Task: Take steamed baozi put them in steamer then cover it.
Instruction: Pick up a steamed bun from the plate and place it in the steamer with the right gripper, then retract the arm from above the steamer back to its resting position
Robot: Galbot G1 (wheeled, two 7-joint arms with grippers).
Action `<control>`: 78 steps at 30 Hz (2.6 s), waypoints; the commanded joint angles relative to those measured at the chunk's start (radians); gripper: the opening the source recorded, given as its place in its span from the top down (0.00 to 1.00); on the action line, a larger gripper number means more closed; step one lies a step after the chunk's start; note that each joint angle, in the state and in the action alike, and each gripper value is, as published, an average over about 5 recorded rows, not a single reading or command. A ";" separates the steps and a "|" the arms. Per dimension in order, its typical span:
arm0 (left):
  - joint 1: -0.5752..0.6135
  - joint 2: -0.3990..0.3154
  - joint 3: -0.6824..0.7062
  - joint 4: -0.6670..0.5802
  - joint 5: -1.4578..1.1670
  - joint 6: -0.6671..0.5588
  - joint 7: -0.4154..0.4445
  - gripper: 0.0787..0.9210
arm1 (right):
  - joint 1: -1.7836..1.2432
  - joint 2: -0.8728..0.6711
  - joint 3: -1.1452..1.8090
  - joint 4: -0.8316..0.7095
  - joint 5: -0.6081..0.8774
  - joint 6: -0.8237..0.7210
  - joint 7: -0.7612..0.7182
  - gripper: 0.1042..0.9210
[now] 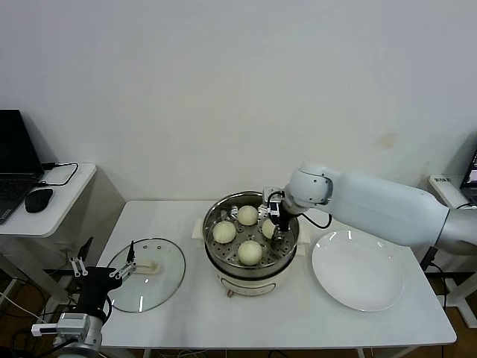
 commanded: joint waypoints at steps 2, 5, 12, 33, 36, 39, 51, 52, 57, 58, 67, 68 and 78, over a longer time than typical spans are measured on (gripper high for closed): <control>0.000 -0.002 0.000 -0.002 0.001 0.000 0.000 0.12 | -0.002 -0.002 0.008 0.013 0.009 -0.009 0.002 0.34; 0.000 -0.001 -0.002 -0.002 -0.001 0.000 0.001 0.12 | 0.018 -0.028 0.026 0.057 0.031 -0.020 -0.001 0.28; -0.007 0.006 -0.007 -0.001 -0.010 0.002 0.001 0.12 | 0.055 -0.149 0.134 0.214 0.133 -0.031 0.061 0.13; -0.032 -0.038 0.054 0.076 0.010 -0.084 -0.002 0.12 | -1.467 -0.243 1.445 0.511 -0.003 0.678 0.837 0.12; -0.032 -0.046 0.061 0.086 0.022 -0.098 -0.001 0.12 | -1.602 -0.064 1.609 0.506 -0.085 0.754 0.789 0.12; -0.033 -0.057 0.072 0.102 0.063 -0.121 -0.006 0.12 | -1.700 0.119 1.752 0.513 -0.131 0.802 0.726 0.12; -0.047 -0.048 0.074 0.319 0.799 -0.222 -0.051 0.12 | -1.954 0.457 2.068 0.534 -0.173 0.819 0.599 0.12; -0.049 -0.042 0.065 0.340 0.883 -0.228 -0.046 0.12 | -1.963 0.462 2.078 0.533 -0.175 0.819 0.609 0.12; -0.035 0.013 0.035 0.406 1.182 -0.249 -0.022 0.12 | -1.975 0.473 2.141 0.510 -0.191 0.823 0.661 0.12; -0.031 0.023 0.034 0.416 1.226 -0.252 -0.018 0.12 | -1.974 0.474 2.153 0.502 -0.192 0.824 0.671 0.12; -0.071 0.101 0.046 0.564 1.392 -0.258 0.013 0.12 | -1.971 0.482 2.219 0.450 -0.162 0.814 0.723 0.12; -0.084 0.107 0.052 0.586 1.393 -0.260 0.012 0.12 | -1.972 0.482 2.225 0.450 -0.163 0.814 0.725 0.12; -0.213 0.151 0.120 0.725 1.397 -0.269 0.005 0.12 | -1.998 0.496 2.254 0.471 -0.170 0.817 0.728 0.12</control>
